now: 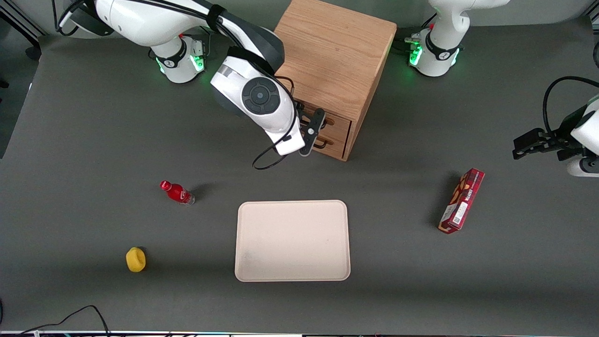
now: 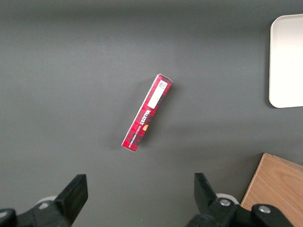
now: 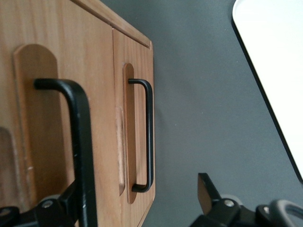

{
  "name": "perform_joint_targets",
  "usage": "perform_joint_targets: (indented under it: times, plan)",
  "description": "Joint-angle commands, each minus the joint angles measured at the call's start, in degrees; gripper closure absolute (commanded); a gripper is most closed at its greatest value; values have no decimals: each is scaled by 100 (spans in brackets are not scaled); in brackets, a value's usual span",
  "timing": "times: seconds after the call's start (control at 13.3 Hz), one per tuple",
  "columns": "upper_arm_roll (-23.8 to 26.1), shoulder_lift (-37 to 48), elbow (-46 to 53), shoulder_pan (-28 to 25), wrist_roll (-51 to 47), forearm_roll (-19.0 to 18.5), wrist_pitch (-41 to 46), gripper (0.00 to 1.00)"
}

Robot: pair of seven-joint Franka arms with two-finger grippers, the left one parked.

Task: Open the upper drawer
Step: 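Pull the upper drawer handle outward with the right gripper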

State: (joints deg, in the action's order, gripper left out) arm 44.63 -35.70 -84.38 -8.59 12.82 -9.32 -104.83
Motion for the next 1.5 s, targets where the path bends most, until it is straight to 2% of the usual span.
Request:
perform_joint_targets:
  times: [0.0,0.3,1.12,1.43]
  plan:
    - [-42,-34,36,59,429,-141,-81,0]
    - [-332,1,97,95,1027,-141,-99,0]
    - [-1202,-16,703,147,1205,-70,-116,0]
    - [-1518,-16,730,165,1301,-70,-458,0]
